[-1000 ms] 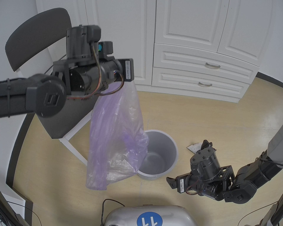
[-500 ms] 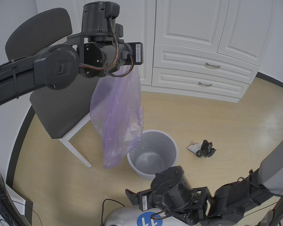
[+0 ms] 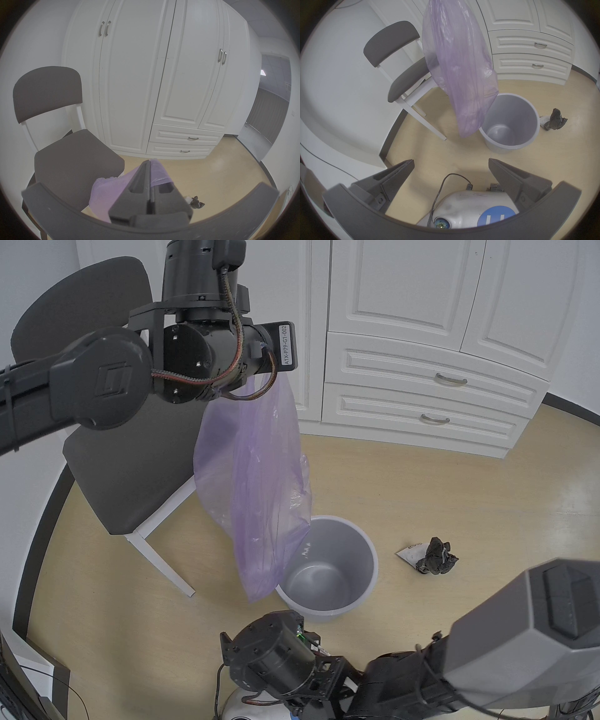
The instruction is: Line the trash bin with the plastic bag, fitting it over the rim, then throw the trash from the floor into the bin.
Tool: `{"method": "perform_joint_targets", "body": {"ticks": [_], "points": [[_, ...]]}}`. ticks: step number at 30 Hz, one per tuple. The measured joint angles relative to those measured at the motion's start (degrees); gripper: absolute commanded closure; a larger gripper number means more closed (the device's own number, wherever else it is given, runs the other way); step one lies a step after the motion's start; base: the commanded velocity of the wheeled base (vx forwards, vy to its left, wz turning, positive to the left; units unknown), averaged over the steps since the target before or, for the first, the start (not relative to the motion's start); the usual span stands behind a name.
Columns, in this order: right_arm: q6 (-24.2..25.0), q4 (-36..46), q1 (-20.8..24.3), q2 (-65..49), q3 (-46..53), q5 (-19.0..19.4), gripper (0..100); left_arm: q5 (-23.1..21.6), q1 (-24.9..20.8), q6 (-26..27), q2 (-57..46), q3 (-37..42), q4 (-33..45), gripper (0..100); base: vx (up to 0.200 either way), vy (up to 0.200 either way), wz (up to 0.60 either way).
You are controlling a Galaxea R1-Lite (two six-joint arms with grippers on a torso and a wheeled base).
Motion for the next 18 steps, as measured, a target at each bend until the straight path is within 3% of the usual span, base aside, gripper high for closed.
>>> {"method": "perform_joint_targets", "body": {"ticks": [8,13,18], "points": [[3.17,7.22,-1.72,7.08,-10.39,-4.92,0,1.23,-1.11,-0.29,-3.36,3.08,-0.27,100,0.000,0.000,0.00],[5.25,9.08,-2.95,11.09,-17.08,-5.91,0,1.48,-1.77,-1.12,-5.18,4.41,-0.35,100,0.000,0.000,0.00],[6.44,10.12,-5.63,15.21,-22.24,-9.36,0,2.17,-2.82,-2.02,-6.78,5.92,-0.62,100,0.000,0.000,0.00]]}}
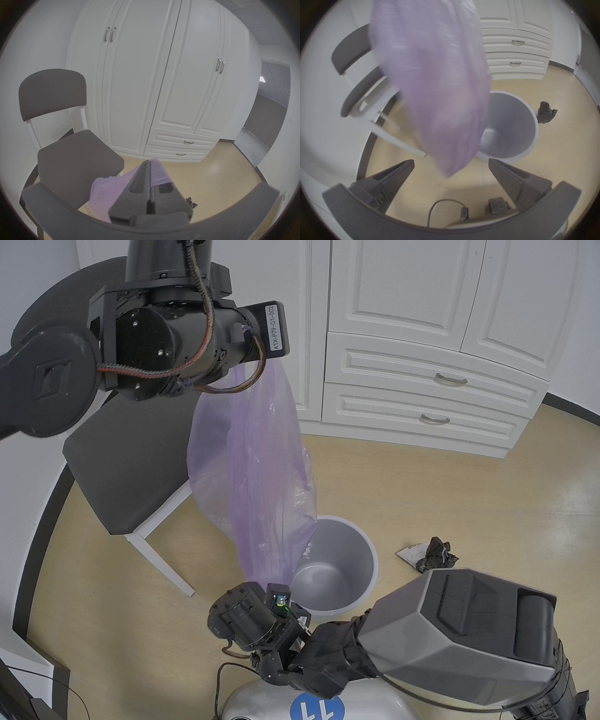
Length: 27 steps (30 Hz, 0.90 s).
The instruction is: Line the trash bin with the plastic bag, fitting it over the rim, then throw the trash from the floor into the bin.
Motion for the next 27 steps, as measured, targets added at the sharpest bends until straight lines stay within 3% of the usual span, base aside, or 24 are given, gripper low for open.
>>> {"method": "perform_joint_targets", "body": {"ticks": [20,27], "points": [[4.95,0.22,-14.56,-5.97,4.50,-0.93,0,0.13,-0.50,-0.32,-4.94,5.99,-0.79,100,0.000,0.000,0.00],[10.40,0.09,-18.63,-8.42,6.97,2.58,0,0.38,-0.46,-0.32,-5.35,5.13,-0.82,100,0.000,0.000,0.00]]}}
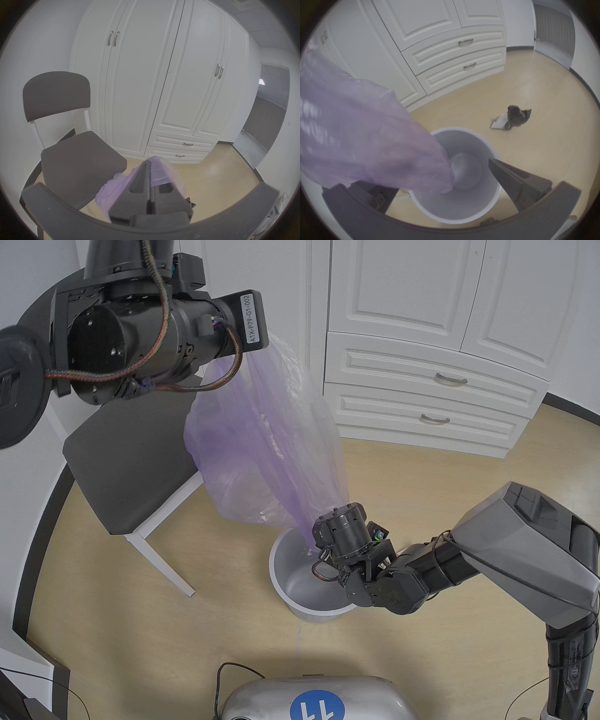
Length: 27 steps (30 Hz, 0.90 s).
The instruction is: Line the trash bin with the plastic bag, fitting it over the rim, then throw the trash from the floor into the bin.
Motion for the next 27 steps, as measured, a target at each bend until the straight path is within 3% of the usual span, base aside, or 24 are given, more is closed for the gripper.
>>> {"method": "perform_joint_targets", "body": {"ticks": [6,17,22,27], "points": [[4.38,0.02,-2.77,-1.22,1.05,6.56,0,0.20,-0.09,-0.45,-0.57,-0.15,0.09,100,0.000,0.000,0.00],[11.90,-0.20,-8.83,-5.51,2.49,22.76,0,0.22,-0.37,-3.12,-3.06,0.62,0.17,100,0.000,0.000,0.00],[14.25,-0.51,-9.73,-6.79,2.23,26.25,0,0.20,-0.89,-3.35,-4.96,2.00,0.11,100,0.000,0.000,0.00],[14.81,-0.60,-9.57,-6.81,1.84,26.65,0,0.22,-1.11,-3.43,-6.70,3.27,0.16,100,0.000,0.000,0.00]]}}
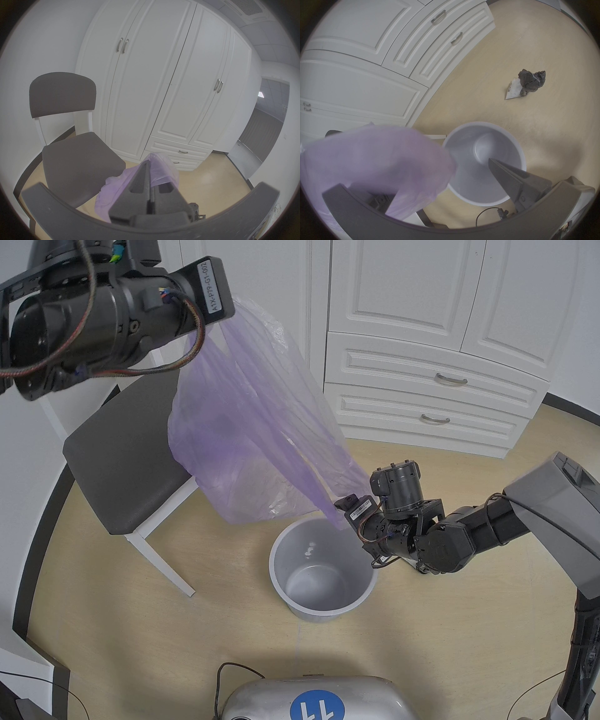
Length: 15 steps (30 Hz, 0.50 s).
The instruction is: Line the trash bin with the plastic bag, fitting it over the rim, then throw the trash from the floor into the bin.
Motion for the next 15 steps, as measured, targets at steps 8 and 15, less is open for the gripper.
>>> {"method": "perform_joint_targets", "body": {"ticks": [8,15], "points": [[0.67,-1.27,0.02,0.80,-1.78,0.17,0,-0.06,-0.29,-0.55,-2.23,1.63,-0.07,100,0.000,0.000,0.00],[0.57,-4.74,0.35,1.49,-2.08,0.26,0,-0.11,-0.55,-0.77,-2.97,1.91,-0.07,100,0.000,0.000,0.00]]}}
